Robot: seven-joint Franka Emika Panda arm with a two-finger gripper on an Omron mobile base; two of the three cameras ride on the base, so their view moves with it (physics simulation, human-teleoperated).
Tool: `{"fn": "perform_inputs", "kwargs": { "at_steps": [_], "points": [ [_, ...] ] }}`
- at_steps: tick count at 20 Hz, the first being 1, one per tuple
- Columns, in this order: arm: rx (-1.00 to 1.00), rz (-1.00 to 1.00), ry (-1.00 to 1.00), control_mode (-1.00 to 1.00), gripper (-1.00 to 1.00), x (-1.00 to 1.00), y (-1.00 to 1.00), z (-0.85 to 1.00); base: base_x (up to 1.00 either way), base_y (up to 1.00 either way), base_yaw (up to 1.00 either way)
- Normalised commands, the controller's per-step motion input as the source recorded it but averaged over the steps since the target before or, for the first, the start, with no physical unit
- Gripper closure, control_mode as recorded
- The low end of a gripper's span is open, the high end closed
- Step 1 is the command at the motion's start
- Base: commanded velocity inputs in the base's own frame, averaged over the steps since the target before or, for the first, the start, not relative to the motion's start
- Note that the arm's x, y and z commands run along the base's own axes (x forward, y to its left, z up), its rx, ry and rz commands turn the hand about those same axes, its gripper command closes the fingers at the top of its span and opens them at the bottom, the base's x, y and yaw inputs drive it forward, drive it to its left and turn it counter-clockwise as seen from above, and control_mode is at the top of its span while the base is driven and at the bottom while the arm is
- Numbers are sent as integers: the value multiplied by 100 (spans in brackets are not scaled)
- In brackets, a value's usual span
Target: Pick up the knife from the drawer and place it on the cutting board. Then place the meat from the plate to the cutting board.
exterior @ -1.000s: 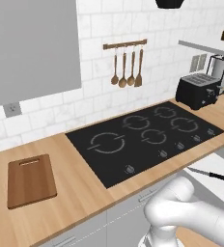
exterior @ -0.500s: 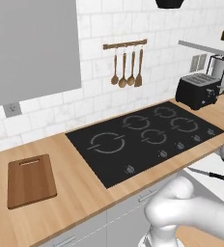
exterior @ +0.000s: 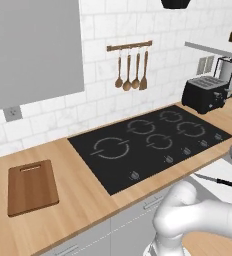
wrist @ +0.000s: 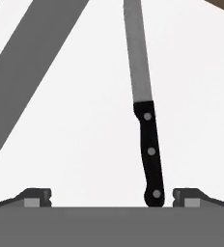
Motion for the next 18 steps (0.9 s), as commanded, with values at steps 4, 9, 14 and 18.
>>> {"fn": "perform_inputs", "kwargs": {
  "at_steps": [4, 9, 14, 18],
  "points": [
    [-16, 0, 18, -100, -100, 0, 0, 0, 0, 0, 0],
    [-13, -2, 4, -100, -100, -5, 0, -6, 0, 0, 0],
    [-2, -2, -1, -100, -100, 0, 0, -27, 0, 0, 0],
    [0, -6, -4, -100, -100, 0, 0, -33, 0, 0, 0]
  ]
}}
